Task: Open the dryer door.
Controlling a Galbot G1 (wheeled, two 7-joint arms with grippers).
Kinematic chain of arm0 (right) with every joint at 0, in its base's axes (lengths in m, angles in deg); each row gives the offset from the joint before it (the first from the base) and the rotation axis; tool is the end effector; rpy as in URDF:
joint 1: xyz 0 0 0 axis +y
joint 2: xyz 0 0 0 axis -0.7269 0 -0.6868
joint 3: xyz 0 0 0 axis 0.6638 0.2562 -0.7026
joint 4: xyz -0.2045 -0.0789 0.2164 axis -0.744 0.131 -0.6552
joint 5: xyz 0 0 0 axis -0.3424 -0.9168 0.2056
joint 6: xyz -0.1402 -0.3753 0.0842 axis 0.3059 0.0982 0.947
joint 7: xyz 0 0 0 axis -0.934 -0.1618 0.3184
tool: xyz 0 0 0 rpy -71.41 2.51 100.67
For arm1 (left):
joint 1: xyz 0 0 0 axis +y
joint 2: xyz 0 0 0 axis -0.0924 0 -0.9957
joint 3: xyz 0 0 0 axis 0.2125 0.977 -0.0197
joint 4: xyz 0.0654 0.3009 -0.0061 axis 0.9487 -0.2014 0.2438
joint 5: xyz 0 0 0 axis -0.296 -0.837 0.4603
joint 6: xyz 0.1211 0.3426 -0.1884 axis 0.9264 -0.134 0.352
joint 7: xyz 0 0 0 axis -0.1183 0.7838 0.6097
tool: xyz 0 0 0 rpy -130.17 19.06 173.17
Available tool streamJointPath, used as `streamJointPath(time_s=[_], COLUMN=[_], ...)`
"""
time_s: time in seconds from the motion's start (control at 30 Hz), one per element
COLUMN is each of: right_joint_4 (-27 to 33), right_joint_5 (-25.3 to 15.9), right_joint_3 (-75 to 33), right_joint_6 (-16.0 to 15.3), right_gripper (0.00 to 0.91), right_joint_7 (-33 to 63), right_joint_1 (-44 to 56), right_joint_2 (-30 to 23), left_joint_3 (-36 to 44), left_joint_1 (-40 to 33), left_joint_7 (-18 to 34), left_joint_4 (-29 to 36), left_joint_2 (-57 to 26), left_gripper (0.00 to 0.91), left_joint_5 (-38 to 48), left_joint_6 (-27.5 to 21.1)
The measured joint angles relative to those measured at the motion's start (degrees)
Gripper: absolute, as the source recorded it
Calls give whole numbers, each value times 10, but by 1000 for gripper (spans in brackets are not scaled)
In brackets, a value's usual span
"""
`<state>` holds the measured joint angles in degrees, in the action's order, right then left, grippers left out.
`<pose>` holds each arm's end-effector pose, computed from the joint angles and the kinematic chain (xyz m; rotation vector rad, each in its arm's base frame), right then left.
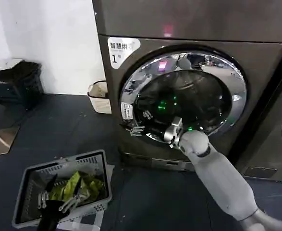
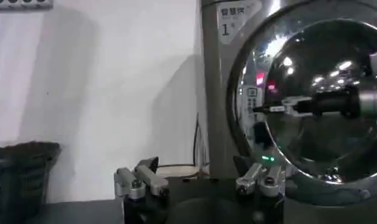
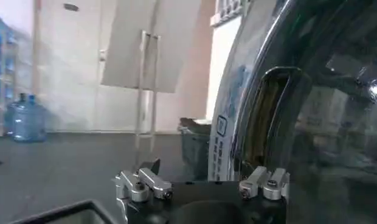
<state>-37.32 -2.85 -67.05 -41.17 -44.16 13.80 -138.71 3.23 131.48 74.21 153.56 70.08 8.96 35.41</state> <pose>0.4882 0.0501 -0.1474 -1.7852 2.5099 -0.1831 0.1785 0.0991 -0.2667 0.1475 3.0124 0.0519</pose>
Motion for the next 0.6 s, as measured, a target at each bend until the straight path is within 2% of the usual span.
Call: streamJointPath(time_s=[0.2,0.37,0.6], right_joint_4=[-48,-80,-126], right_joint_5=[-5,25,45], right_joint_3=[-16,-45,-110], right_joint_6=[-1,-1,2], right_gripper=[907,907,907], right_joint_7=[-95,-149,-214], right_joint_1=[39,79,150], right_joint_2=[38,67,109], left_joint_3=[-3,5,32], left_joint_1=[-45,-84,-151], left_joint_7=[14,28,77], left_joint_4=[-31,-65,-125], left_joint_2=[-46,-97,-172], left_gripper=[907,907,907], left_joint_5=[58,95,161], left_joint_6=[9,34,27])
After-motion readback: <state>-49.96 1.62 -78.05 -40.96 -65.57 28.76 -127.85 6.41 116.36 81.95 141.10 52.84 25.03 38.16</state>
